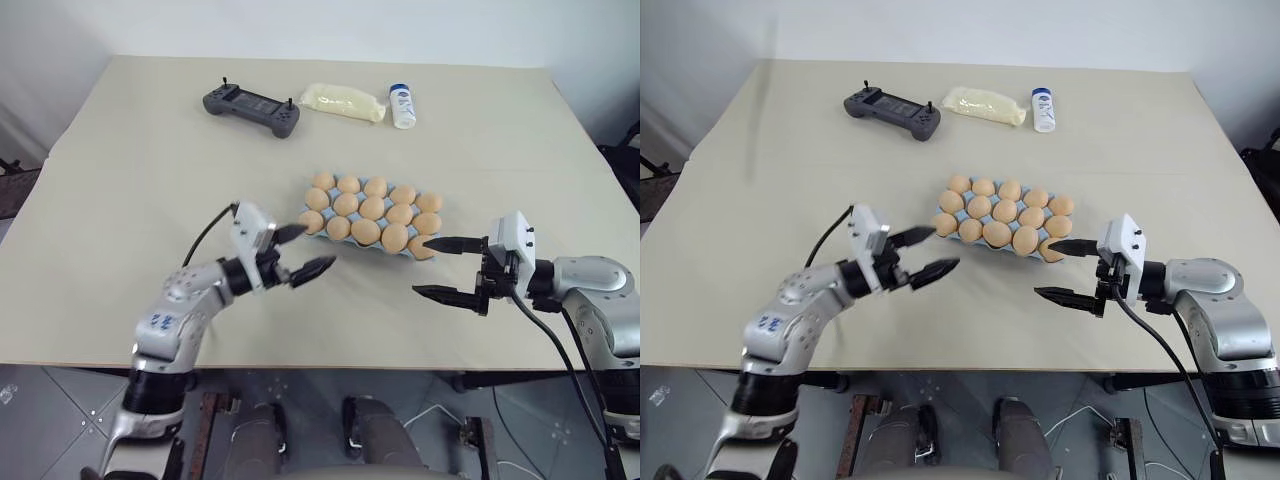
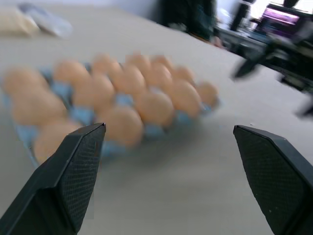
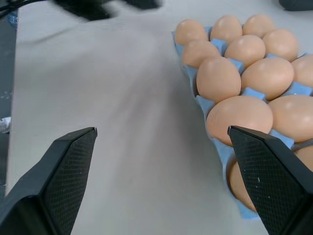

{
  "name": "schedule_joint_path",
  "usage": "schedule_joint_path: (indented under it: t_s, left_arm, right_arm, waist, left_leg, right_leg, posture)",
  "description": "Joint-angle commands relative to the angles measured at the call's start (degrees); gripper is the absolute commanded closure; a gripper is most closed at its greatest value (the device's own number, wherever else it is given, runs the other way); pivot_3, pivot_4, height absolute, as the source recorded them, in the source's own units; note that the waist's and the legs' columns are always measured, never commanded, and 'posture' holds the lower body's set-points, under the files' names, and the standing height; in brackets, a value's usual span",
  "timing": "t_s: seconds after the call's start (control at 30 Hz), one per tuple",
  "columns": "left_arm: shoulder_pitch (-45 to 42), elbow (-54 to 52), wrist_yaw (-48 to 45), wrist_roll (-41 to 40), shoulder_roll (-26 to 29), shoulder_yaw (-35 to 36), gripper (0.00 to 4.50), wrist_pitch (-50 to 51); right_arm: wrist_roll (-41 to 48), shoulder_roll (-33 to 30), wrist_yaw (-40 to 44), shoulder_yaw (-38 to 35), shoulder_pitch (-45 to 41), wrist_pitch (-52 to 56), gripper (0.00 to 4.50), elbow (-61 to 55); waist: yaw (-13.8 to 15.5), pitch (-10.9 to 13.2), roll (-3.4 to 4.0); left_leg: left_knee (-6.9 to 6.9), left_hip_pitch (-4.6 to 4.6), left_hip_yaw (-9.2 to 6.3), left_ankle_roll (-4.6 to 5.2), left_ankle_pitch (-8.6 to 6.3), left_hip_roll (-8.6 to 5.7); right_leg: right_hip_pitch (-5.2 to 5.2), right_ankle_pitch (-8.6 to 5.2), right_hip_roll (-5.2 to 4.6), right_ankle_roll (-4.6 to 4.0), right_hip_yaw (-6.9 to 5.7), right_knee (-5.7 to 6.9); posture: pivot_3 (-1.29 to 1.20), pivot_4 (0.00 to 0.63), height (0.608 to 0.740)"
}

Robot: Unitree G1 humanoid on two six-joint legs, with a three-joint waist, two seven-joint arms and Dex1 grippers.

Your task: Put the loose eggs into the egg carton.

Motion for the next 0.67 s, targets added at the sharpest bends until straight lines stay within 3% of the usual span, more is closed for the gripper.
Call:
schedule_joint_path:
  t_s: [0.03,0.2,0.33,0.67]
  left_arm:
    - [1.50,0.49,-6.59,-2.49,4.12,3.63,0.04,-4.16]
    - [-2.23,10.56,-9.42,-1.34,7.06,7.30,0.04,-9.93]
    - [-6.50,18.86,-11.00,-0.90,8.15,9.73,0.04,-15.14]
    - [-12.14,28.41,-15.05,1.14,7.18,9.10,0.04,-25.37]
  right_arm:
    - [-0.73,0.39,0.53,-0.67,-2.22,-2.62,0.00,2.21]
    - [-0.64,1.76,-0.20,-2.41,-5.15,-4.25,0.00,7.88]
    - [-0.17,0.84,0.47,-4.46,-2.51,-4.82,0.00,10.05]
    - [1.15,2.38,-2.44,-7.23,2.51,-4.47,0.00,5.75]
  waist:
    - [0.06,0.00,0.00]
    - [0.15,0.00,0.00]
    - [0.17,0.00,0.00]
    - [0.02,0.00,0.01]
  left_leg:
    - [0.00,0.00,-0.01,-0.02,-0.02,0.00]
    - [0.01,-0.03,-0.02,0.23,-0.34,-0.11]
    - [0.00,-0.08,-0.03,0.28,-0.35,-0.12]
    - [0.00,-0.10,0.14,0.19,-0.24,0.01]
  right_leg:
    - [0.01,0.00,-0.01,-0.02,0.00,-0.01]
    - [0.07,0.03,-0.32,-0.07,-0.03,-0.09]
    - [0.04,0.03,-0.37,-0.06,-0.06,-0.12]
    - [-0.01,0.03,-0.09,-0.04,-0.36,-0.22]
  posture:
    - [0.00,0.150,0.740]
    - [0.00,0.150,0.740]
    - [0.00,0.150,0.740]
    - [0.00,0.150,0.740]
